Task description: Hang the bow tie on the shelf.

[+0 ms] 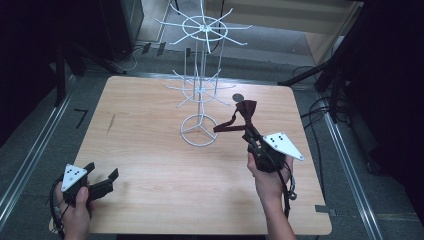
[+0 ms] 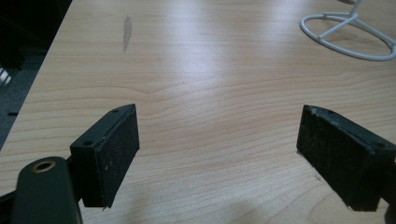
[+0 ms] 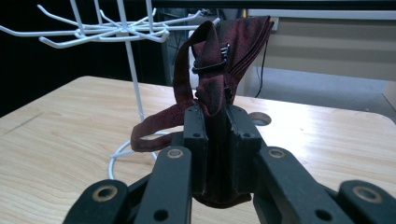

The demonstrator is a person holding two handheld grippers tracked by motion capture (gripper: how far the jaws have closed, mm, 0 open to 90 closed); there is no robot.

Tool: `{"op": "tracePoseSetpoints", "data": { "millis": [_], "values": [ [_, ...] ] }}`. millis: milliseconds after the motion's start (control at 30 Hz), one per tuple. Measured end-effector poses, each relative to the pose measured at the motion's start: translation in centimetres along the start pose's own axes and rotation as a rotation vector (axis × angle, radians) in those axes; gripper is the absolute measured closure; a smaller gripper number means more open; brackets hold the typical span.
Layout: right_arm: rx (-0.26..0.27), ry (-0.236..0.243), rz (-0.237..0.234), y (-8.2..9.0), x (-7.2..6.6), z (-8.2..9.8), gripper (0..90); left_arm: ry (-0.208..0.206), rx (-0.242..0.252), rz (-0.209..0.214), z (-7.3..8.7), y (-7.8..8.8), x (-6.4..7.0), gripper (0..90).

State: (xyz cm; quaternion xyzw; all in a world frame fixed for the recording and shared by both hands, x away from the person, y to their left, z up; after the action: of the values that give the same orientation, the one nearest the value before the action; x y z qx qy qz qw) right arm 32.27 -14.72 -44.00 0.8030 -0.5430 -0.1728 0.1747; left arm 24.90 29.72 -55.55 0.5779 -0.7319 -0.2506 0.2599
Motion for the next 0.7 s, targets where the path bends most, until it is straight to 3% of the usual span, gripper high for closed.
{"op": "tracePoseSetpoints", "data": {
  "millis": [433,700],
  "values": [
    [0.034,0.019,-0.024,0.9,-1.0,-1.8,81.2,0.001,0.002,0.001,0.0,0.0,0.0,13.8],
    [0.028,0.02,-0.033,0.4,-1.3,-2.2,81.1,0.0,0.001,-0.001,0.0,0.0,0.0,13.9]
  ]
}}
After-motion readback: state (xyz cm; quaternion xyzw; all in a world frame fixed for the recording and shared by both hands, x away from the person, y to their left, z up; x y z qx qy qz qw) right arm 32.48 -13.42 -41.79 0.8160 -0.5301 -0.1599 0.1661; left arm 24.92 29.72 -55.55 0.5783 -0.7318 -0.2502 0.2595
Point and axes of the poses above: each handheld gripper's, and its own axes: y roughly backward along the jaws, z roughly out of its underside, x roughly to its right, the point moved 7 cm from there along -y, roughly forward along the jaws, and after that the axes turned 14 degrees about -x, right-handed, at the moved point
